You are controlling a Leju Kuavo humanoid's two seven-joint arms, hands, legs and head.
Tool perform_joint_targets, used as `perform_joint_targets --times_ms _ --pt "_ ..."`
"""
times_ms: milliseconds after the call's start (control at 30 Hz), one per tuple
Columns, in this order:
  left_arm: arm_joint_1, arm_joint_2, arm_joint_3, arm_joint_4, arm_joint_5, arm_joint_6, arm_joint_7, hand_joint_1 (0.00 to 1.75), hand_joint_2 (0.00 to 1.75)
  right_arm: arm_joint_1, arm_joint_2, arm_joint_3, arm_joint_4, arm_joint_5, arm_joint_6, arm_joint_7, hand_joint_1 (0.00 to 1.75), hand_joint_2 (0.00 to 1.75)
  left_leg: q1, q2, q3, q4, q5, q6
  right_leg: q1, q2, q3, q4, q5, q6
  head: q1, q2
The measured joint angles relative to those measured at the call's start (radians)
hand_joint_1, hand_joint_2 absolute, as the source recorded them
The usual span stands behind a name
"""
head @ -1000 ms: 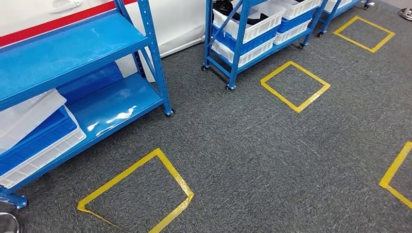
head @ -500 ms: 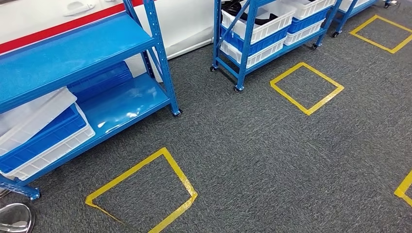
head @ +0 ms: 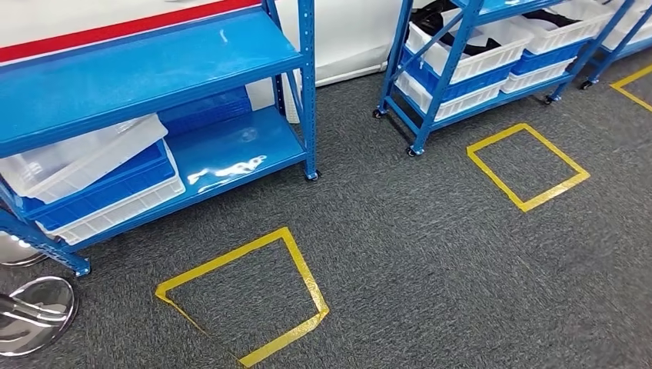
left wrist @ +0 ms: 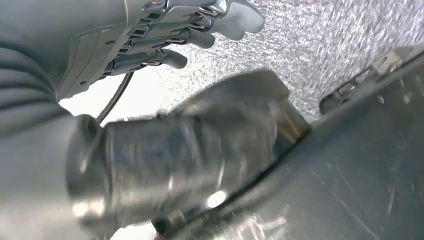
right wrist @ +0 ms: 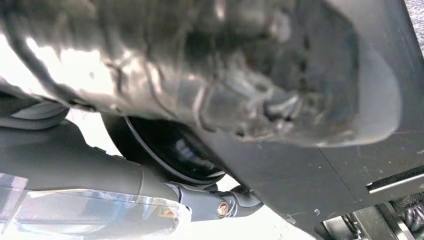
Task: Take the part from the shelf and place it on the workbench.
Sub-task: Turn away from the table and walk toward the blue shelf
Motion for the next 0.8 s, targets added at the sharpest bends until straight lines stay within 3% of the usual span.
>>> perform_joint_targets --times_ms 67,133,200,267,333,400,467,500,533,567,633,700,767,800 --pt "-0.002 0.0 -0.003 0.0 0.0 0.0 0.0 0.0 1.75 0.0 0.001 0.0 0.0 -0.002 0.002 0.0 0.0 0.0 0.0 -0.03 0.003 0.003 -0.002 -0.002 -0.002 0.01 0.033 -0.092 0.075 -0.005 0.0 0.0" --pt "-0.005 -0.001 -0.007 0.0 0.0 0.0 -0.001 0.0 1.75 0.003 0.002 0.0 0.0 -0.004 0.004 -0.002 0.0 0.0 -0.002 -0.057 -0.001 0.009 -0.003 -0.008 -0.007 0.057 0.075 -0.214 0.133 -0.011 0.001 0.0" --pt "-0.008 -0.001 -0.012 0.0 0.002 0.0 -0.002 0.0 0.87 0.004 0.003 0.0 0.0 -0.004 0.004 -0.005 0.0 0.0 -0.001 -0.076 -0.009 0.012 0.0 -0.017 -0.01 0.088 0.089 -0.262 0.139 -0.016 0.002 0.0" --pt "-0.007 0.0 -0.017 0.0 0.003 0.0 -0.002 0.0 0.0 0.002 0.008 0.0 -0.001 -0.004 0.003 -0.009 0.0 0.0 0.001 -0.091 -0.015 0.011 0.004 -0.027 -0.01 0.073 0.095 -0.271 0.141 -0.023 0.002 0.0" --pt "-0.006 0.001 -0.02 0.0 0.007 -0.001 -0.002 0.0 0.0 0.003 0.011 0.0 0.0 -0.004 0.003 -0.01 0.0 0.0 -0.001 -0.056 -0.029 0.041 -0.015 -0.038 -0.014 0.05 0.106 -0.281 0.146 -0.033 -0.004 0.0" --pt "-0.007 0.001 -0.021 0.0 0.011 -0.003 -0.002 0.0 0.0 0.006 0.012 0.0 0.001 -0.003 0.002 -0.01 0.0 0.0 -0.001 0.0 -0.077 0.143 -0.066 -0.049 -0.014 0.022 0.113 -0.285 0.145 -0.041 -0.013 0.0" --pt "-0.007 0.001 -0.022 0.0 0.013 -0.005 -0.002 0.0 0.87 0.008 0.012 0.0 0.003 0.006 0.001 -0.013 0.0 0.0 0.004 0.02 -0.132 0.254 -0.104 -0.057 -0.011 -0.008 0.114 -0.285 0.142 -0.045 -0.015 0.0" --pt "-0.007 0.002 -0.022 0.0 0.012 -0.006 -0.002 0.0 1.31 0.009 0.011 0.0 0.005 0.017 0.0 -0.015 0.0 0.0 0.006 0.025 -0.142 0.272 -0.101 -0.058 -0.01 -0.022 0.116 -0.284 0.14 -0.046 -0.015 0.0" --pt "-0.007 0.002 -0.022 0.0 0.012 -0.007 -0.002 0.0 1.75 0.01 0.011 0.0 0.006 0.032 0.0 -0.018 0.0 0.0 0.007 0.03 -0.132 0.254 -0.081 -0.058 -0.01 -0.035 0.118 -0.284 0.137 -0.046 -0.015 0.0" --pt "-0.007 0.002 -0.022 0.0 0.011 -0.007 -0.001 0.0 1.75 0.01 0.011 0.002 0.006 0.05 0.0 -0.022 0.0 0.0 0.007 0.038 -0.104 0.202 -0.048 -0.055 -0.009 -0.046 0.122 -0.283 0.134 -0.045 -0.015 0.0" --pt "-0.008 0.002 -0.022 0.0 0.008 -0.007 0.0 0.0 1.75 0.011 0.011 0.011 0.008 0.085 0.001 -0.029 0.0 0.0 -0.001 0.082 -0.04 0.075 -0.002 -0.045 -0.004 -0.065 0.129 -0.283 0.126 -0.04 -0.015 0.0" --pt "-0.009 0.002 -0.022 0.0 0.004 -0.008 0.002 0.0 1.75 0.011 0.009 0.026 0.009 0.108 0.002 -0.034 0.0 0.0 -0.011 0.113 -0.014 0.017 0.003 -0.033 0.004 -0.082 0.132 -0.284 0.12 -0.031 -0.015 0.0" --pt "-0.008 0.001 -0.023 0.0 0.002 -0.009 0.002 0.0 1.75 0.01 0.007 0.037 0.01 0.116 0.002 -0.035 0.0 0.0 -0.011 0.097 -0.014 0.011 0.003 -0.022 0.01 -0.103 0.138 -0.289 0.116 -0.023 -0.013 0.0" --pt "-0.008 0.0 -0.023 0.0 0.002 -0.009 0.002 0.0 1.75 0.009 0.006 0.039 0.01 0.117 0.003 -0.036 0.0 0.0 -0.007 0.084 -0.011 0.005 0.005 -0.018 0.011 -0.1 0.14 -0.287 0.11 -0.018 -0.012 0.0"
